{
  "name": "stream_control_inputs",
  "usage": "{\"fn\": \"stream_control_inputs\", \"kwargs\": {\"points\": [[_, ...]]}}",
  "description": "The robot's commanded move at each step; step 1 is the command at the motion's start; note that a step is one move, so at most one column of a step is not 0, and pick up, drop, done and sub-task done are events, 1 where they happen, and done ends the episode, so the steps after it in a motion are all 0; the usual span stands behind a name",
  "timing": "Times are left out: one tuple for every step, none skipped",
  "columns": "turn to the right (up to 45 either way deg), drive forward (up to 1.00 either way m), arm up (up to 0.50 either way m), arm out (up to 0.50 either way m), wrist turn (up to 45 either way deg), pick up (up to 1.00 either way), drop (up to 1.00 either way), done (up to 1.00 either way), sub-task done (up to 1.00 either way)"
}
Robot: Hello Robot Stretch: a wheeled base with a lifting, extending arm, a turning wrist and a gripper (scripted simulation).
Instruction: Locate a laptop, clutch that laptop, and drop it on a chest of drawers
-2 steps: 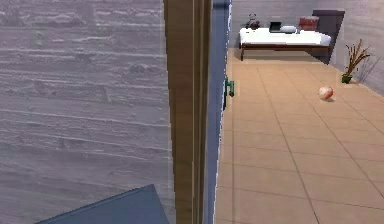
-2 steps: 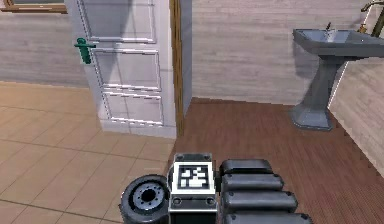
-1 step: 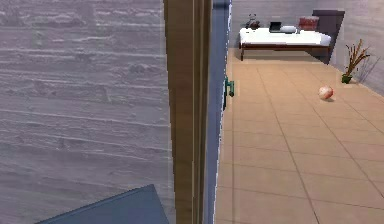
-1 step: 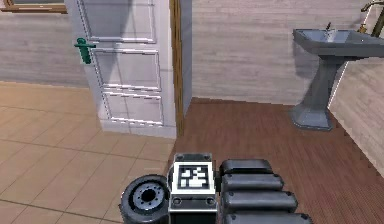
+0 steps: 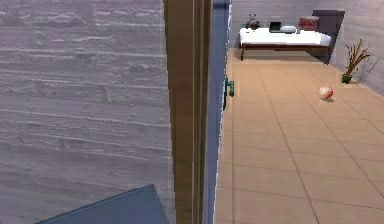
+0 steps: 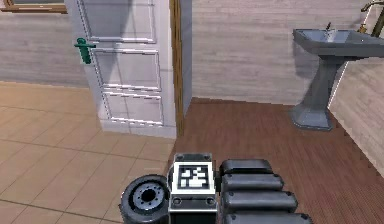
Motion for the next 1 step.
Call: {"fn": "stream_control_inputs", "kwargs": {"points": [[-45.0,0.0,0.0,0.0,0.0,0.0,0.0,0.0,0.0]]}}
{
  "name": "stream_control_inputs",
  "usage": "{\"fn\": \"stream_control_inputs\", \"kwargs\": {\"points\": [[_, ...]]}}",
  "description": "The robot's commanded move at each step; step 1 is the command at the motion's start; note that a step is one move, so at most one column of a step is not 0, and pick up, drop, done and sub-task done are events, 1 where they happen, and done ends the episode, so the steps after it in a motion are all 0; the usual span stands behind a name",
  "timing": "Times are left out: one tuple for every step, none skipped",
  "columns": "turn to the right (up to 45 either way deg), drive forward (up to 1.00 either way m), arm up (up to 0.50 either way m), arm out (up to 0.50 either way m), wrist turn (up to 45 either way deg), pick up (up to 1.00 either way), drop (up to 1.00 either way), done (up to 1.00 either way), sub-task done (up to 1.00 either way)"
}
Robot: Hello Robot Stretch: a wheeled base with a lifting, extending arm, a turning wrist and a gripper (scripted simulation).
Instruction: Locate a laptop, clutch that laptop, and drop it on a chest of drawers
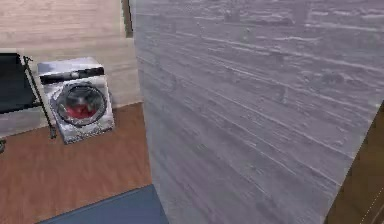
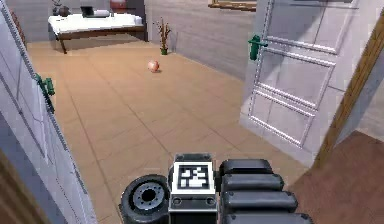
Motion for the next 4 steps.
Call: {"fn": "stream_control_inputs", "kwargs": {"points": [[-45.0,0.0,0.0,0.0,0.0,0.0,0.0,0.0,0.0],[-45.0,0.0,0.0,0.0,0.0,0.0,0.0,0.0,0.0],[-33.0,0.0,0.0,0.0,0.0,0.0,0.0,0.0,0.0],[0.0,0.2,0.0,0.0,0.0,0.0,0.0,0.0,0.0]]}}
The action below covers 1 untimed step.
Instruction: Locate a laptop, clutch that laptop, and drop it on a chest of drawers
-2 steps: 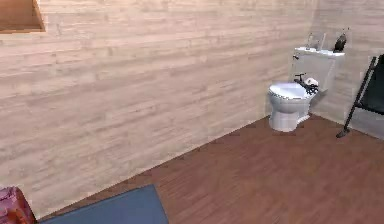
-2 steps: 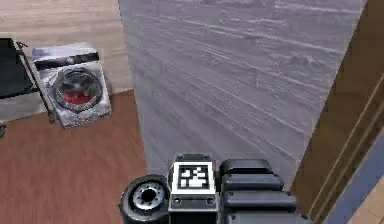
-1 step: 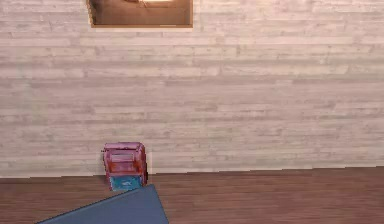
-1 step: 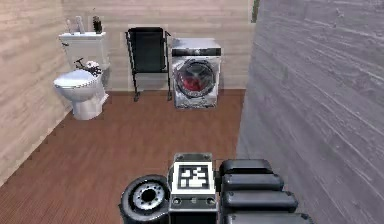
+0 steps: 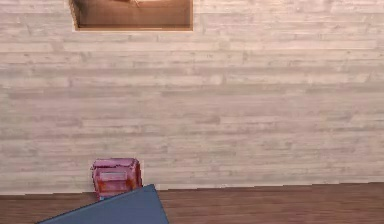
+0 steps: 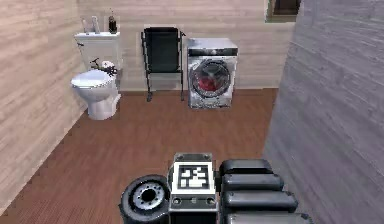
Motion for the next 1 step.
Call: {"fn": "stream_control_inputs", "kwargs": {"points": [[-45.0,0.0,0.0,0.0,0.0,0.0,0.0,0.0,0.0]]}}
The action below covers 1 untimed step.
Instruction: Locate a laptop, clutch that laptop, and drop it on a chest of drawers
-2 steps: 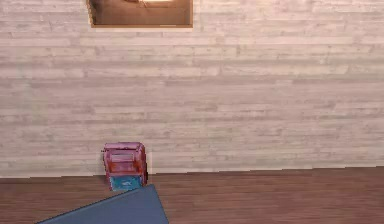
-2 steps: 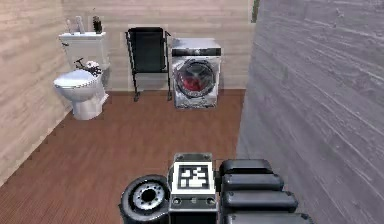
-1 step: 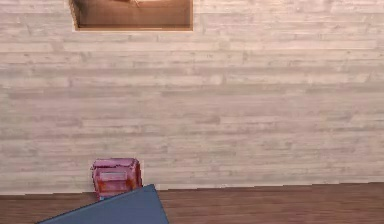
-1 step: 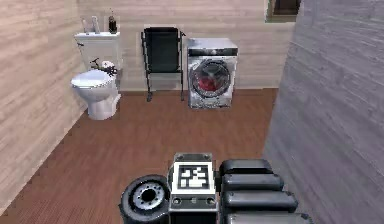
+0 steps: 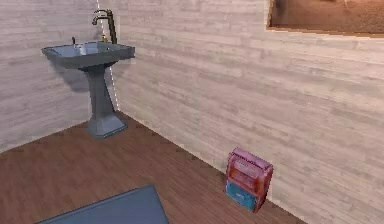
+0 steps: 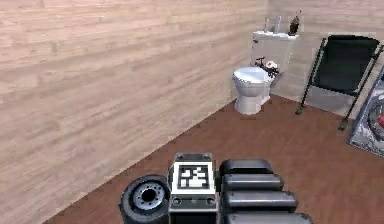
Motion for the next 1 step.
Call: {"fn": "stream_control_inputs", "kwargs": {"points": [[-27.0,0.0,0.0,0.0,0.0,0.0,0.0,0.0,0.0]]}}
